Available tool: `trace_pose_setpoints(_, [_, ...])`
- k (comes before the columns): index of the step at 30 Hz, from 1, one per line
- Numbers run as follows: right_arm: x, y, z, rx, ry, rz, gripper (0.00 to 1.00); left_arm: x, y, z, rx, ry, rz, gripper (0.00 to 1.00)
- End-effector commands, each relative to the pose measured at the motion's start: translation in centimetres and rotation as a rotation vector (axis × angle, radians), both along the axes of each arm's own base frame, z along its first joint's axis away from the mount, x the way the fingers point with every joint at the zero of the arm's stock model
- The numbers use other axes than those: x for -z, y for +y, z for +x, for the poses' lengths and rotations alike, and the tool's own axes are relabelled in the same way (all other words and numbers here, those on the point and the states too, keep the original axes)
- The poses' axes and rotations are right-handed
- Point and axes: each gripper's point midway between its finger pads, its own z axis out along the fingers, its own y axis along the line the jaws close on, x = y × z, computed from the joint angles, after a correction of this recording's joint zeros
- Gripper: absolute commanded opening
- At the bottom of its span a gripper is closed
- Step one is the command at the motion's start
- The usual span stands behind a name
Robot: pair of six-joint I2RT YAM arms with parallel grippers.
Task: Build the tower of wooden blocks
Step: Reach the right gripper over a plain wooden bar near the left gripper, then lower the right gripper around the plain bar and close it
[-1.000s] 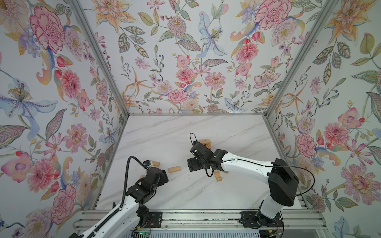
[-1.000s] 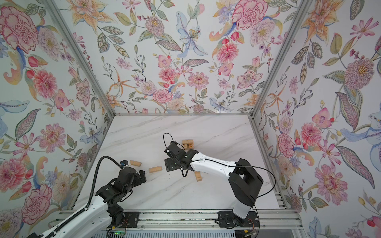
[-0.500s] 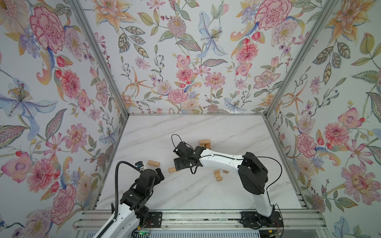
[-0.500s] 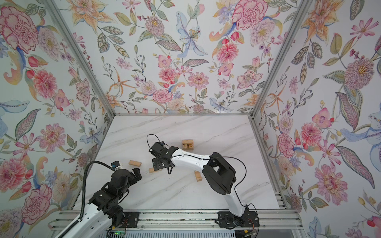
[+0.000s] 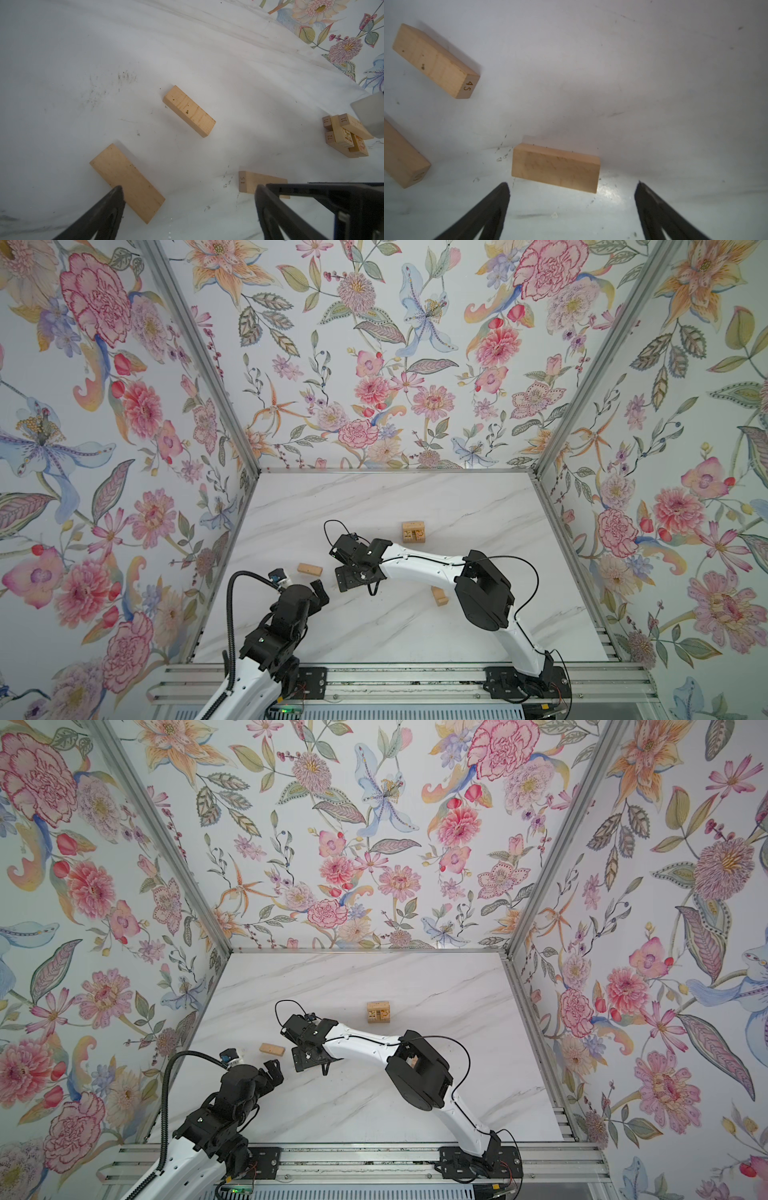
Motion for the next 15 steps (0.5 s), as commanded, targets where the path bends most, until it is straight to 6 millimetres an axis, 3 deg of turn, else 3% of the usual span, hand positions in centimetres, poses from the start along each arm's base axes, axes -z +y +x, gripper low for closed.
trace_pose_setpoints(1, [0.6,-0.3,-0.3,0.018,0.009,-0.049,0.97,0.8,0.6,-0.3,-0.018,0.013,0.009,0.99])
trace_pose_setpoints(7, [1.2,0.1,-0.2,0.026,0.017,-0.066,0.97,0.5,0.4,-0.2,-0.012,-0.006,-0.011,0.99])
trace_pose_setpoints(9, [1.3,0.3,-0.2,0.027,0.016,-0.072,0.97,1.6,0.5,-0.6,-0.010,0.014,-0.006,0.99])
trace_pose_setpoints(15, [1.9,0.4,-0.1,0.040,0.018,-0.088,0.97,1.5,0.5,-0.5,-0.005,0.010,-0.011,0.99])
